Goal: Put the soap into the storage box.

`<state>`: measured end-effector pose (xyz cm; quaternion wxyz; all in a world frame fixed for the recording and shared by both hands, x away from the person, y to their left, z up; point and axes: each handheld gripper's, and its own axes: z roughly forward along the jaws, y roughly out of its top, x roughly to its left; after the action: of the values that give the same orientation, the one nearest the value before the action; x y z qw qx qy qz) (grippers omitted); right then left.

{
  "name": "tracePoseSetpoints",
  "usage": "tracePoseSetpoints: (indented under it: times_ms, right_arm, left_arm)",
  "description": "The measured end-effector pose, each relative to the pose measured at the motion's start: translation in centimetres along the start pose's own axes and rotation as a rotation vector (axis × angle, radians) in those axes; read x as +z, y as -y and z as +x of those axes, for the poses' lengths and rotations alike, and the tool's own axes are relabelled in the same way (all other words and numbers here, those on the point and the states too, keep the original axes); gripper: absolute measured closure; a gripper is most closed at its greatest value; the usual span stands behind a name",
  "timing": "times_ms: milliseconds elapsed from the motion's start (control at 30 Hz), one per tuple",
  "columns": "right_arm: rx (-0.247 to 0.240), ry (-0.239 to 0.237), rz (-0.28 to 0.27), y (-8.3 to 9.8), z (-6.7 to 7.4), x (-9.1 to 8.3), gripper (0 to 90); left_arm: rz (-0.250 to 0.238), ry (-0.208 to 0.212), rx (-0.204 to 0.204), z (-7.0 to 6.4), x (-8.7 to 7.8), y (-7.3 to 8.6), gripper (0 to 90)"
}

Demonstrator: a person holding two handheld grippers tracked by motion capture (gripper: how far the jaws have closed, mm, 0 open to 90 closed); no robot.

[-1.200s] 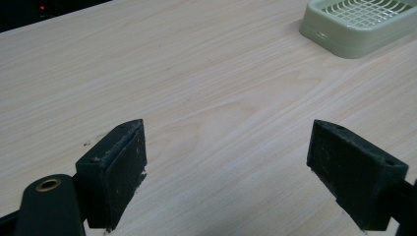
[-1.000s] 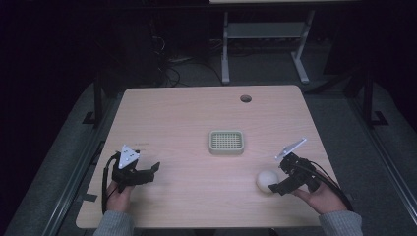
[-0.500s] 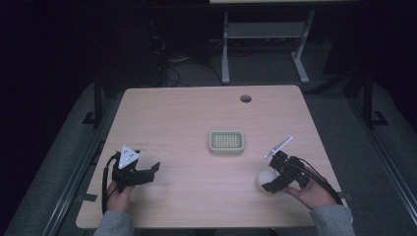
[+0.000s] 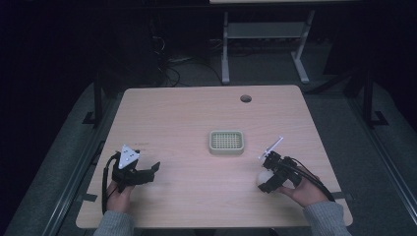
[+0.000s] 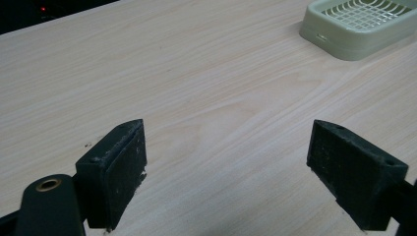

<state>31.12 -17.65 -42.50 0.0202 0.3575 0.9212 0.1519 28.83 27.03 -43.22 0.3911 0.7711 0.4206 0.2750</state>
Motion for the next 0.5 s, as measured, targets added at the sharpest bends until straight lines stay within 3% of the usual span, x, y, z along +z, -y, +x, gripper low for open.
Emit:
tracePoseSetpoints:
  times_ms: [500]
  right_arm:
    - [-0.005, 0.016, 0.067, -0.2, -0.2, 1.6, 16.7]
  left_arm:
    - [-0.002, -0.001, -0.005, 0.0, 0.0, 0.0, 14.8]
